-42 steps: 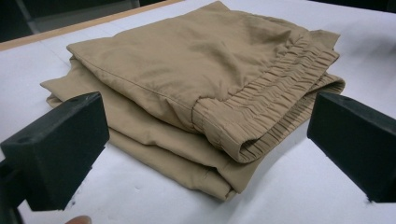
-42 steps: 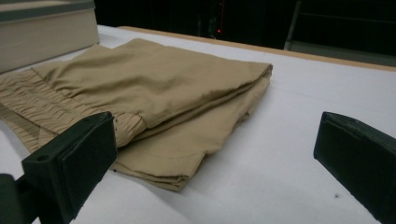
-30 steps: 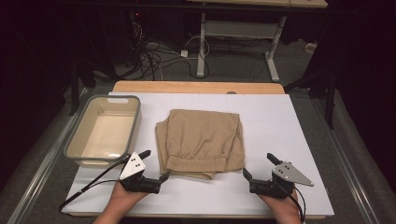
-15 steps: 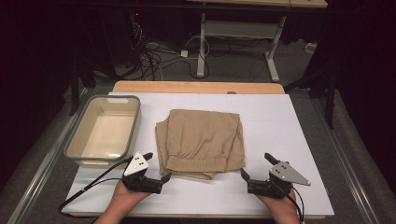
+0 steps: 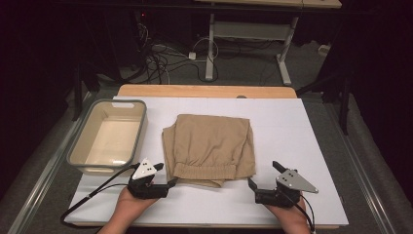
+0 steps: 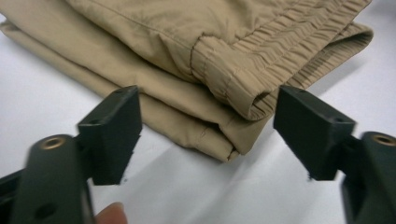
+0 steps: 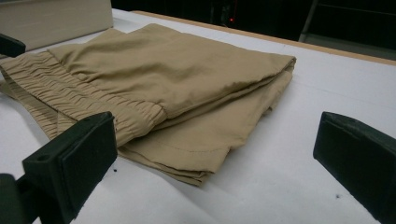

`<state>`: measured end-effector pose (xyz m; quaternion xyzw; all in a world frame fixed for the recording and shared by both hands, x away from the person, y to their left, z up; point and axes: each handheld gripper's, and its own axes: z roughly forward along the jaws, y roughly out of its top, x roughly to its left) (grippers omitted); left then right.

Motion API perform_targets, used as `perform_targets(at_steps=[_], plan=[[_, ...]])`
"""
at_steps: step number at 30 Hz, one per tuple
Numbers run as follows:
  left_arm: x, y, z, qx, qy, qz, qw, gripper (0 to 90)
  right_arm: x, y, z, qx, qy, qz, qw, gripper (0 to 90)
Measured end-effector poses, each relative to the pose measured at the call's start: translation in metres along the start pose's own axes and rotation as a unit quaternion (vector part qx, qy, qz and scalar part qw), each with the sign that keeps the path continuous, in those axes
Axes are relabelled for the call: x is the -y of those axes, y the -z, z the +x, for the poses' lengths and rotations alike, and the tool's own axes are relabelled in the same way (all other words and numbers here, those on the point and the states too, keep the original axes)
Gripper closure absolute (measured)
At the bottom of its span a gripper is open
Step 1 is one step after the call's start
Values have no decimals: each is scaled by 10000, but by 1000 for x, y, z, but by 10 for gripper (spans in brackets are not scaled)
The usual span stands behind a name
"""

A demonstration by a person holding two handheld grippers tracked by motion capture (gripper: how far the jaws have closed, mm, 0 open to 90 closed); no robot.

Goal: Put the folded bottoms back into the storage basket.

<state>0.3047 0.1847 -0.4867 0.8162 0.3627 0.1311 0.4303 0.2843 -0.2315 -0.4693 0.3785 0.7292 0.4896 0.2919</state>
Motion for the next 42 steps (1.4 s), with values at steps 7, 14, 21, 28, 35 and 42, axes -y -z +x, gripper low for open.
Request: perform_targets(at_steps=[7, 14, 21, 28, 35, 42], plan=[[-1, -5, 6, 212, 217, 487, 9984, 427, 0, -4, 1, -14, 29, 299, 9995, 86], [-2, -7, 5, 162, 228, 623, 9977, 533, -3, -17, 2, 1, -52, 818, 9966, 228], [-1, -6, 2, 222, 140, 656, 9975, 690, -2, -39, -4, 67, -305, 1619, 9863, 387], [0, -6, 1, 341, 99, 663, 9972, 802, -3, -45, -5, 31, -367, 1885, 9814, 554], [0, -5, 1, 383, 95, 638, 9972, 818, -2, -43, 0, -318, -228, 1854, 9819, 828], [-2, -2, 3, 388, 18, 504, 9980, 825, -2, -36, 4, -440, -78, 1718, 9841, 876]])
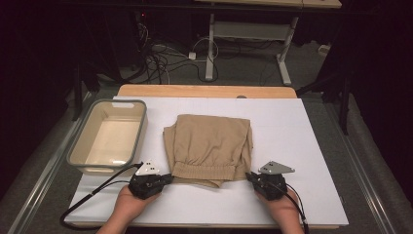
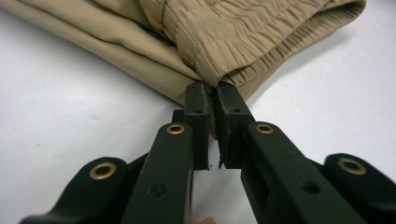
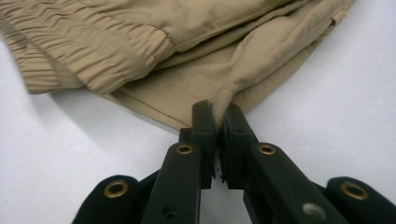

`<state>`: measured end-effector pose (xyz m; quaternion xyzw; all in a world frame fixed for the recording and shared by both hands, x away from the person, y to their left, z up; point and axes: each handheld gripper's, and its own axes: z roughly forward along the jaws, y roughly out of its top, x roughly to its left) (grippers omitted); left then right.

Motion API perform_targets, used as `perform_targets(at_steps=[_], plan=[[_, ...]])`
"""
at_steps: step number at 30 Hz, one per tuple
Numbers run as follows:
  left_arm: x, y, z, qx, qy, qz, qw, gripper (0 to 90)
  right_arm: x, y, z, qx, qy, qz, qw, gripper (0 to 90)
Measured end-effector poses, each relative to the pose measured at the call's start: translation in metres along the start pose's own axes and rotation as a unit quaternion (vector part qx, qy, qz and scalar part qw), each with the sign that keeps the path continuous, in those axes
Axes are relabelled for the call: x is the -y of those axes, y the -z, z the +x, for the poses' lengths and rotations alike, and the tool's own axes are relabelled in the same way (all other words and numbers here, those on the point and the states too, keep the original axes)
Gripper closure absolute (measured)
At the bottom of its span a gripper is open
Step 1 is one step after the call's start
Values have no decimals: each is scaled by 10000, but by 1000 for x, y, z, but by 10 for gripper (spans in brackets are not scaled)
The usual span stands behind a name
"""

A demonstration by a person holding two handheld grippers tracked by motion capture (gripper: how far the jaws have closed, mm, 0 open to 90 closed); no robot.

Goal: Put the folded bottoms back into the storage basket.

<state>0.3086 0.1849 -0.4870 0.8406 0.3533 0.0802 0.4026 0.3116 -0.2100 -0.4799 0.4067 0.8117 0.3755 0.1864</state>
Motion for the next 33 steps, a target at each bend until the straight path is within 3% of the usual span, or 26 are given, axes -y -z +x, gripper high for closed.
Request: perform_targets(at_steps=[4, 9, 12, 17, 20, 22, 23, 24, 25, 28, 31, 33], plan=[[0, 5, -2, -7, -75, -78, 9999, 826, 5, 11, 7, -69, 94, -164, 9998, 876], [3, 12, -8, -50, -267, -60, 9996, 827, 15, 24, 21, -134, 268, -95, 9995, 876], [5, 19, -11, -183, -440, 0, 9989, 829, 25, 35, 34, -356, 286, -180, 9988, 876], [8, 29, -10, -470, -555, 150, 9972, 830, 28, 37, 53, -606, 409, -285, 9969, 874], [10, 29, -7, -478, -521, 264, 9971, 830, 30, 35, 55, -668, 452, -225, 9965, 861], [12, 27, -4, -421, -427, 331, 9977, 822, 32, 32, 55, -744, 464, -214, 9959, 732], [13, 27, -4, -422, -436, 347, 9976, 822, 32, 32, 55, -744, 464, -214, 9959, 732], [13, 28, -4, -440, -440, 355, 9974, 781, 31, 33, 55, -787, 460, -266, 9955, 610], [13, 30, -5, -455, -429, 339, 9975, 781, 31, 33, 55, -787, 460, -266, 9955, 610], [10, 38, -6, -386, -347, 101, 9986, 644, 30, 36, 53, -795, 405, -384, 9953, 510], [7, 45, -8, -227, -251, -267, 9991, 545, 29, 38, 51, -668, 414, -422, 9960, 456], [4, 46, -9, -114, -180, -487, 9986, 524, 29, 39, 49, -636, 398, -457, 9961, 441]])
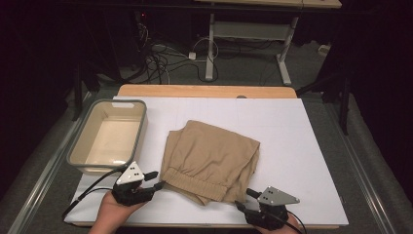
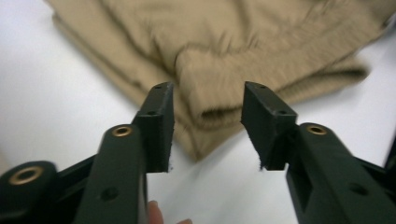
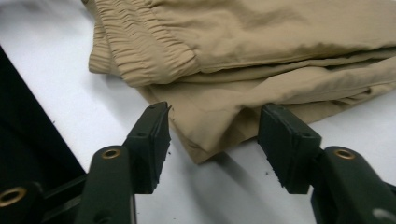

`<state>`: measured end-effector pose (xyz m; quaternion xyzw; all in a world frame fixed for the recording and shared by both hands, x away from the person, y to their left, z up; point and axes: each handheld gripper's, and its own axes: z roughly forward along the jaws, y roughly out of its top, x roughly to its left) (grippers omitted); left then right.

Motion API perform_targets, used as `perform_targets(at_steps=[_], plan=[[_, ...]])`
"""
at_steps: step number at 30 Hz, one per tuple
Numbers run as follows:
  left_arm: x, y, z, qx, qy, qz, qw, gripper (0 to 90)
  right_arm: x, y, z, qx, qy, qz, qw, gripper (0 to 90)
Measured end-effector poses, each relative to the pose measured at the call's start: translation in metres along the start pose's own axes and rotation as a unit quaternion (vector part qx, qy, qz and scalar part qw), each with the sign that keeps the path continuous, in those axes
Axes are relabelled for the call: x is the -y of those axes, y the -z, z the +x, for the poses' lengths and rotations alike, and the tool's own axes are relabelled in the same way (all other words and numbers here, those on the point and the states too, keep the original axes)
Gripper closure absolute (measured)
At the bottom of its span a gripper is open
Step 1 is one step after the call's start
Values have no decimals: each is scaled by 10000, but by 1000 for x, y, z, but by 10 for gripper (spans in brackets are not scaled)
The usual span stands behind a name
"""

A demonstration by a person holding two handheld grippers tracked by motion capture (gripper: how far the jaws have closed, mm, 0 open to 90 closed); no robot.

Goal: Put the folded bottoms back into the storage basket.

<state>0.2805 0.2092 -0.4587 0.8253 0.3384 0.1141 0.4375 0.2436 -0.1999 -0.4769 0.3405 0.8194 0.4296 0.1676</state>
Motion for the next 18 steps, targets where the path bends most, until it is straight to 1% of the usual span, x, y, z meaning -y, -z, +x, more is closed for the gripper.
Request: perform_targets(at_steps=[1, 2, 3, 4, 5, 6, 7, 9, 10, 11, 13, 15, 16, 18], plan=[[-3, -6, 0, -2, -16, -49, 10000, 525, 0, 1, -2, 63, -11, -20, 10000, 436], [-3, -6, 0, -2, -16, -49, 10000, 527, 0, 1, -2, 63, -11, -20, 10000, 436], [-5, -11, 0, -60, -46, -24, 10000, 527, 0, 1, -3, 77, -12, -40, 10000, 436], [-6, -16, 2, -103, -21, -44, 9999, 536, 1, 1, -4, 91, -5, -44, 9999, 436], [-7, -20, 6, -32, 108, -49, 9999, 541, 1, 1, -5, 115, -11, -33, 9999, 436], [-8, -24, 9, 12, 191, -19, 9998, 565, 2, 1, -6, 149, -21, -31, 9999, 436], [-8, -28, 11, 34, 218, 24, 9998, 565, 2, 1, -6, 149, -21, -31, 9999, 436], [-6, -33, 12, 121, 246, 175, 9995, 624, 2, 2, -7, 160, -32, -37, 9999, 436], [-4, -35, 11, 39, 202, 223, 9995, 699, 3, 2, -8, 172, -34, -48, 9998, 436], [-4, -33, 9, -12, 166, 226, 9996, 699, 3, 2, -8, 172, -34, -48, 9998, 436], [-5, -27, 7, -91, 187, 203, 9996, 769, 3, 1, -8, 177, -34, -36, 9998, 436], [-4, -21, 4, -90, 189, 205, 9996, 768, 3, 1, -8, 181, -30, -33, 9998, 436], [-3, -20, 3, -107, 180, 238, 9995, 766, 4, 1, -8, 184, -30, -29, 9998, 436], [0, -24, 3, -225, 142, 363, 9990, 745, 4, 1, -7, 184, -22, -36, 9998, 436]])
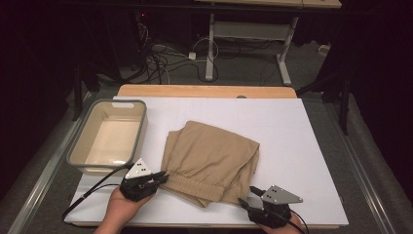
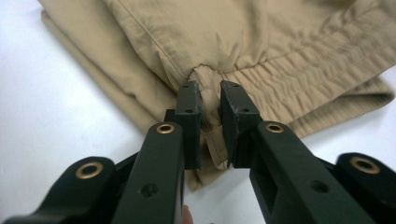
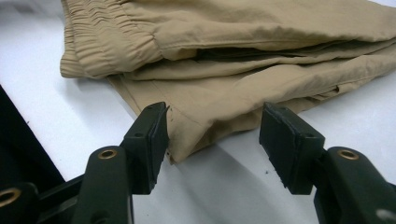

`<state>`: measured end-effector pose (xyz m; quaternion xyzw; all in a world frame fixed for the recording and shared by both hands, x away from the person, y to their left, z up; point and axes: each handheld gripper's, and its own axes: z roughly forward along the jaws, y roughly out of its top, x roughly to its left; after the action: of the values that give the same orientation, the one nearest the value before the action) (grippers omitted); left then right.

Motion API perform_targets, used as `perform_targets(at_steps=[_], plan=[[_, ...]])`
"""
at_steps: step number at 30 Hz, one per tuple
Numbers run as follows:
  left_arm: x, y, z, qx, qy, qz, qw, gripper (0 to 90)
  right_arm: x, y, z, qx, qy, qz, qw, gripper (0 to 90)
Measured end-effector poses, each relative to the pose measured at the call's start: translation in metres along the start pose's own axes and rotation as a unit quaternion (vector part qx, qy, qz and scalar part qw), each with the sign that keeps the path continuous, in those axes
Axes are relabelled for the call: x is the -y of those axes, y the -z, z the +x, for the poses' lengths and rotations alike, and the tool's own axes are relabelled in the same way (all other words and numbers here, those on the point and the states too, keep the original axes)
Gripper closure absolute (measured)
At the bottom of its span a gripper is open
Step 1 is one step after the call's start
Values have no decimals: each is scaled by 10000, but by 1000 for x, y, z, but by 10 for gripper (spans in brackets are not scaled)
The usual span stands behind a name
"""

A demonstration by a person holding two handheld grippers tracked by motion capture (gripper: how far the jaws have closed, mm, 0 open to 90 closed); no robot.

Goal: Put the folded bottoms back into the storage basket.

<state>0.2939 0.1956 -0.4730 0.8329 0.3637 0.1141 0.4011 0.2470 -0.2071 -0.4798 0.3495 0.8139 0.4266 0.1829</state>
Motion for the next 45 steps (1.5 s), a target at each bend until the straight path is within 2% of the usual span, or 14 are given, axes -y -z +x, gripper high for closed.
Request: perform_targets(at_steps=[5, 6, 9, 10, 14, 16, 17, 20, 24, 30, 37, 39, 41, 45], plan=[[2, -9, 3, -238, 151, 299, 9992, 456, 0, 0, 0, 17, 27, -4, 10000, 436], [3, -11, 4, -273, 183, 320, 9989, 426, 0, 0, 1, 25, 41, -7, 10000, 436], [6, -12, 11, -168, 667, 352, 9970, 333, 0, 0, 0, 26, 32, -12, 10000, 432], [7, -12, 12, -107, 759, 323, 9965, 323, 1, 0, -1, 30, 34, -10, 10000, 431], [8, -13, 10, -170, 841, 328, 9958, 338, 1, 0, -1, 50, 56, -10, 10000, 428], [8, -12, 9, -101, 871, 324, 9956, 375, 1, 0, -1, 59, 58, -24, 10000, 424], [8, -12, 9, -14, 870, 323, 9957, 413, 1, 0, -1, 65, 58, -34, 10000, 419], [9, -13, 7, 270, 871, 290, 9954, 622, 2, -1, -1, 69, 56, -39, 10000, 409], [9, -15, 7, 436, 848, 275, 9951, 680, 1, -2, -1, 67, 39, -28, 10000, 399], [10, -14, 4, 397, 641, 145, 9971, 758, 1, -4, 0, 53, 79, -30, 9999, 383], [10, -10, 5, 361, 328, 91, 9988, 778, 2, -3, 0, 62, 96, -134, 9998, 334], [9, -6, 7, 268, 227, 131, 9993, 779, 2, -3, 0, 49, 95, -159, 9998, 327], [10, -1, 10, 61, 93, 175, 9998, 779, 2, -2, -1, 41, 113, -204, 9997, 305], [12, -3, 9, -75, -80, 143, 9998, 776, 2, -2, -2, 13, 39, -280, 9996, 258]])
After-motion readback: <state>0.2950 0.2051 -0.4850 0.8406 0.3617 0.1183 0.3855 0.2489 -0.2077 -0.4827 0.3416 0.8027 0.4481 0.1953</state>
